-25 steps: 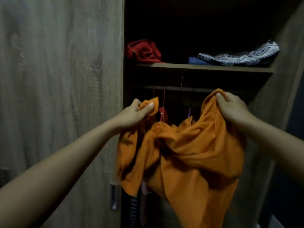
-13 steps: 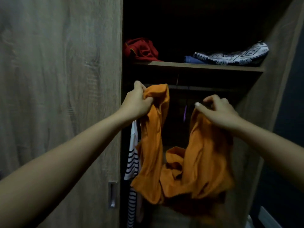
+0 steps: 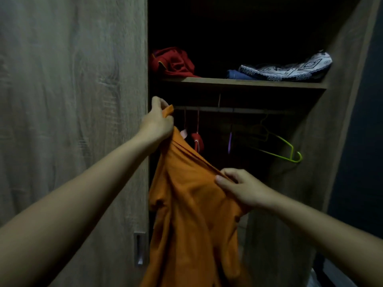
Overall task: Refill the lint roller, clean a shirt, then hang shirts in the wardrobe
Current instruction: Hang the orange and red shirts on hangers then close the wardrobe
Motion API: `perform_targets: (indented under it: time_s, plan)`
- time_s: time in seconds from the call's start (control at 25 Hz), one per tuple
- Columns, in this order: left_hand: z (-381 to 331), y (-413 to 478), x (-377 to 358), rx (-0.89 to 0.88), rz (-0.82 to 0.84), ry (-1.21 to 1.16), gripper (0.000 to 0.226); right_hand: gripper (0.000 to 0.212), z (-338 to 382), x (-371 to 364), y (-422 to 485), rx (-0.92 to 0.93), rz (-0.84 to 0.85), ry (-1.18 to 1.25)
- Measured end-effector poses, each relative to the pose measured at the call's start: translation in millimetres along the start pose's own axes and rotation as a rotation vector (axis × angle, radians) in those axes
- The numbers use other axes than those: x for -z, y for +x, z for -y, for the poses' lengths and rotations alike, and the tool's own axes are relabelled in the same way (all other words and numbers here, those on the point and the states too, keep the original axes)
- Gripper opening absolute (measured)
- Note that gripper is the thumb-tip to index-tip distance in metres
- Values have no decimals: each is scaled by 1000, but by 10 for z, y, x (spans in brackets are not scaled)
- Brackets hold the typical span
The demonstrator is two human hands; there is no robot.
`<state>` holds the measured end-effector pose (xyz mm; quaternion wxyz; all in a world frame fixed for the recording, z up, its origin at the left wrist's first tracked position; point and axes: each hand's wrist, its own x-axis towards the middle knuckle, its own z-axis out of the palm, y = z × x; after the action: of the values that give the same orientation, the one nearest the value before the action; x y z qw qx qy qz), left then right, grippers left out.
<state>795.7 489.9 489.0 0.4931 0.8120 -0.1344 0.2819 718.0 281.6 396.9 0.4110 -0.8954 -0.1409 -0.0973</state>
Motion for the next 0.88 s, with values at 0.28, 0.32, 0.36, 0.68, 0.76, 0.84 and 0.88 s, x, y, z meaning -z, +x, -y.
perform_targets:
  time_s: [0.28, 0.32, 0.36, 0.68, 0.76, 0.84, 0.88]
  plan:
    - [361, -346, 344, -58, 738, -1, 48, 38, 226, 401, 21, -89, -229, 214]
    - [413, -377, 380, -102, 790, 24, 49, 38, 252, 448, 13, -85, -244, 170]
    - [467, -397, 393, -155, 815, 75, 50, 37, 276, 488, 2, -75, -245, 129]
    - [641, -553, 123, -219, 357, -258, 28, 38, 190, 688, -24, -24, 52, -45]
    - [652, -525, 74, -178, 306, -203, 17, 34, 159, 856, -54, 50, 84, -175]
    - [707, -484, 7, -147, 283, -101, 16, 30, 105, 1031, -112, 37, 99, -434]
    - [728, -481, -39, -139, 277, -49, 25, 31, 68, 1103, -145, 14, 79, -544]
